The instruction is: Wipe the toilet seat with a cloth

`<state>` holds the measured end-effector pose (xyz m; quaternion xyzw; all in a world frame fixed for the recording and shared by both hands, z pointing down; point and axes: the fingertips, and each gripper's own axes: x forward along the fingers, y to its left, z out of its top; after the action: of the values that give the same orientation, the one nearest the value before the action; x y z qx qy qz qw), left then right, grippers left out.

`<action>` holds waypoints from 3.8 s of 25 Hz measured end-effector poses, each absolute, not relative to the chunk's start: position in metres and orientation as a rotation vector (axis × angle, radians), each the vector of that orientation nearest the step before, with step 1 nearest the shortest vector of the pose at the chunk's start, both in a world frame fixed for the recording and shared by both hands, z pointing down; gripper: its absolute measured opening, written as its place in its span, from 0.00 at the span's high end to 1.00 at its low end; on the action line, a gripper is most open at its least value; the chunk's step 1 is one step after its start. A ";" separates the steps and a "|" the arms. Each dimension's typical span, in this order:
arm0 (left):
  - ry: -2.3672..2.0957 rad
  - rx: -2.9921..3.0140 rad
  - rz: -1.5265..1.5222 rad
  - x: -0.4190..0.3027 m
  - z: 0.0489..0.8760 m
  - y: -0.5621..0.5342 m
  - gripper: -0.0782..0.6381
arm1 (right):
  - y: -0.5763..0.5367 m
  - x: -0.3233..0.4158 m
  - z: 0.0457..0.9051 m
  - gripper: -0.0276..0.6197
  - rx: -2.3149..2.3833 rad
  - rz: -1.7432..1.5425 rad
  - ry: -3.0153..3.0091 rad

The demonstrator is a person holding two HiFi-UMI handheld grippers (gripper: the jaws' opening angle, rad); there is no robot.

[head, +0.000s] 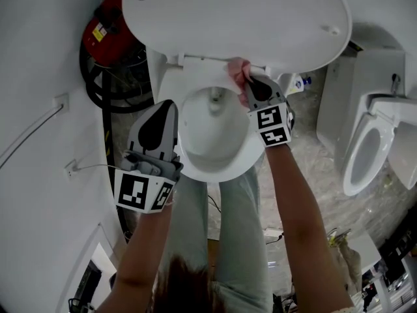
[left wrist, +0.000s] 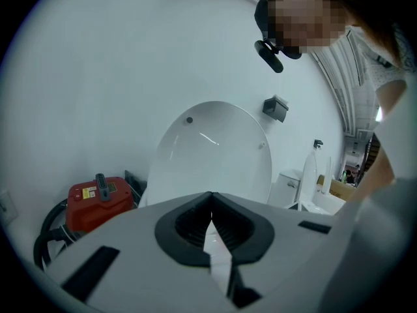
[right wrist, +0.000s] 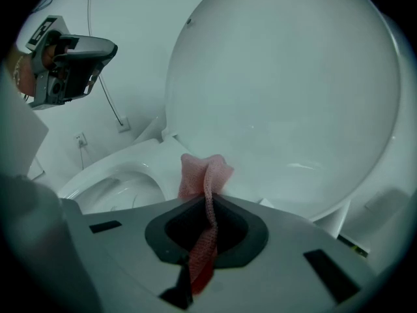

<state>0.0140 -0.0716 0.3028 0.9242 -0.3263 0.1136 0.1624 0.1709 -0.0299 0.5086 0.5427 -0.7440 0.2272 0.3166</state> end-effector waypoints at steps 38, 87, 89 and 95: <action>-1.147 2.595 0.278 0.017 0.289 -0.021 0.89 | 0.039 0.186 0.518 0.91 0.854 0.313 -2.126; -1.274 2.561 0.298 -0.017 0.295 0.025 0.89 | 0.146 0.150 0.528 0.91 0.861 0.563 -2.122; -1.272 2.559 0.301 -0.018 0.295 0.026 0.89 | 0.146 0.148 0.529 0.91 0.872 0.575 -2.118; -1.226 2.561 0.308 -0.024 0.298 0.030 0.89 | 0.148 0.147 0.528 0.91 0.940 0.583 -2.105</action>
<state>-0.0242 0.0298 0.2982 0.8876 -0.4248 0.1068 0.1422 0.1467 0.1478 0.5284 0.3668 -0.8215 0.2276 0.3725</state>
